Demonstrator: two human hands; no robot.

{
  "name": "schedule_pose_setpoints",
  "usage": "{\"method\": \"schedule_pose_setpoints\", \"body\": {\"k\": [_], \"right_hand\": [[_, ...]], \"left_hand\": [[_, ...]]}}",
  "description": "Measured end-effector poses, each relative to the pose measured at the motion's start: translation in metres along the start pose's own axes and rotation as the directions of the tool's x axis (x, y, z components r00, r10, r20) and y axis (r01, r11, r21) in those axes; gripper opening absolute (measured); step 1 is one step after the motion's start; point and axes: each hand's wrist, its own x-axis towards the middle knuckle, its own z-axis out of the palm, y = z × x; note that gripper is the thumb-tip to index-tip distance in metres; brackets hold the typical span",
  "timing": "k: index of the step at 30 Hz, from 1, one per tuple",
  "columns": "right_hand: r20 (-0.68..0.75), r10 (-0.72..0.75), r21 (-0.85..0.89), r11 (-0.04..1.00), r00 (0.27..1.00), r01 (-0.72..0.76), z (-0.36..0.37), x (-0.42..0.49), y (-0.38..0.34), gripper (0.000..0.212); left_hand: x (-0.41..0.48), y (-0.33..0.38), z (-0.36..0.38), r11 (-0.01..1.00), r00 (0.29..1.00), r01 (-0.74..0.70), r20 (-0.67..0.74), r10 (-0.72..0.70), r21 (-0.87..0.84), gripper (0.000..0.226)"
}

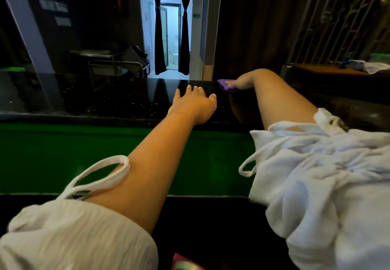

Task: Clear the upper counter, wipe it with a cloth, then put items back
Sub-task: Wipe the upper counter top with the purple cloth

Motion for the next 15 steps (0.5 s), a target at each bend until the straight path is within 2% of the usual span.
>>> {"method": "schedule_pose_setpoints", "body": {"k": [3,8,10,12,15], "right_hand": [[0.031,-0.013,0.008,1.0,0.999,0.013,0.007,-0.034,-0.02,0.075],[0.079,-0.166,-0.019,0.986,0.983,0.168,0.026,-0.072,-0.014,0.053],[0.078,-0.261,-0.076,0.961,0.962,0.267,0.031,-0.097,-0.009,0.048],[0.028,-0.301,-0.138,0.943,0.953,0.302,0.034,-0.117,0.003,0.047],[-0.027,-0.286,-0.188,0.942,0.958,0.276,0.034,-0.149,0.027,0.046]], "left_hand": [[-0.003,0.0,-0.001,0.999,0.999,-0.002,-0.049,0.0,-0.033,0.061],[-0.019,0.003,-0.007,0.99,0.979,0.01,-0.2,-0.038,-0.138,0.056],[-0.029,0.006,-0.009,0.996,0.959,-0.014,-0.283,-0.011,-0.086,0.053],[-0.037,0.009,-0.007,0.999,0.941,-0.037,-0.336,0.031,-0.011,0.053],[-0.053,0.024,0.005,0.999,0.949,-0.034,-0.312,0.039,0.022,0.055]]}}
